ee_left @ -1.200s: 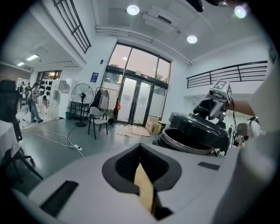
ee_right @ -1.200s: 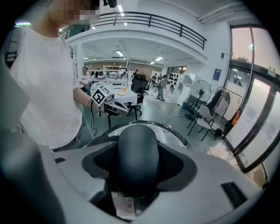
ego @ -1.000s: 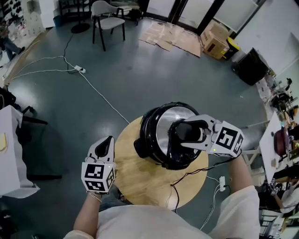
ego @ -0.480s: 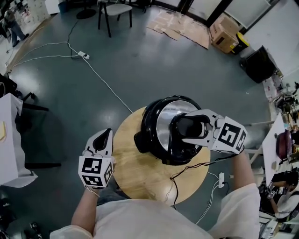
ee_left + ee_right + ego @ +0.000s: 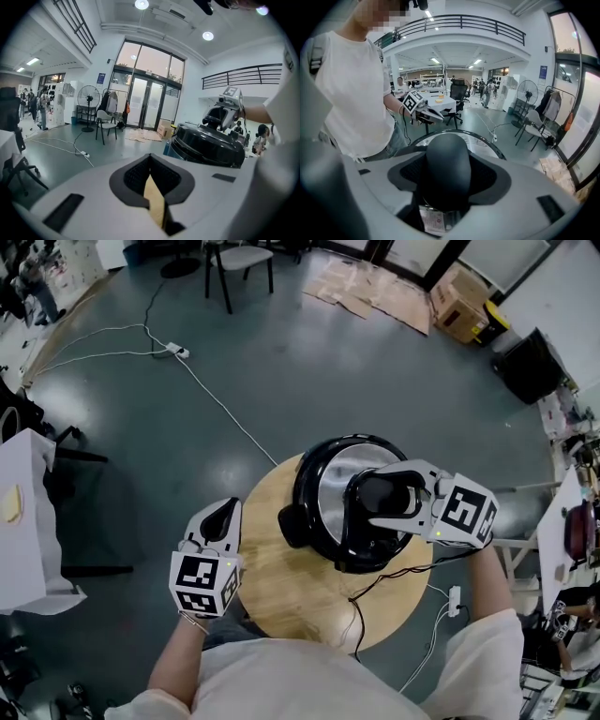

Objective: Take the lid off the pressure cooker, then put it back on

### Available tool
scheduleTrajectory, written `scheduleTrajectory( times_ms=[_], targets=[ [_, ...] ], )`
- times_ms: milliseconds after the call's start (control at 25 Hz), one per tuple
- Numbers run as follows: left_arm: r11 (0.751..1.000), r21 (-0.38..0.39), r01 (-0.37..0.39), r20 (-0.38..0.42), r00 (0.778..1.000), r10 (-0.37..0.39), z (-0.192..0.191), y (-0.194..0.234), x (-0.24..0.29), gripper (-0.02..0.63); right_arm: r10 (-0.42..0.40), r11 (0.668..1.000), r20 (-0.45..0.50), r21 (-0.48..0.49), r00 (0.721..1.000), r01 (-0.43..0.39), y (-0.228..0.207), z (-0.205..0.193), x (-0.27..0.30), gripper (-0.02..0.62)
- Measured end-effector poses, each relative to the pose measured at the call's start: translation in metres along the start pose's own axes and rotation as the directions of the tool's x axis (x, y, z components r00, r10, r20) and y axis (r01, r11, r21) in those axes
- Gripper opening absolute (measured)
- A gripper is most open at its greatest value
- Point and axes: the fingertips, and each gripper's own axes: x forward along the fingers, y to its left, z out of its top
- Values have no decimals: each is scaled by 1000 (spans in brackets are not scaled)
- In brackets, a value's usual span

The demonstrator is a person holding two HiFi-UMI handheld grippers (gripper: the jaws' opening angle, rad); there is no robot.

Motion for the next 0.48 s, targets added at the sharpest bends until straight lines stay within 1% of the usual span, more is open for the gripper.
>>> scheduleTrajectory(
  times_ms=[160,480],
  targets=[
    [1000,6,-1,-2,1000,1,-2,5,-3,-11,-1,1000,1,8,1000,1,-3,0,5,282],
    [1000,-10,-18,-9,1000,17,-2,14,-8,-11,17,1000,-14,21,1000,-17,-4,-3,11,285]
  ],
)
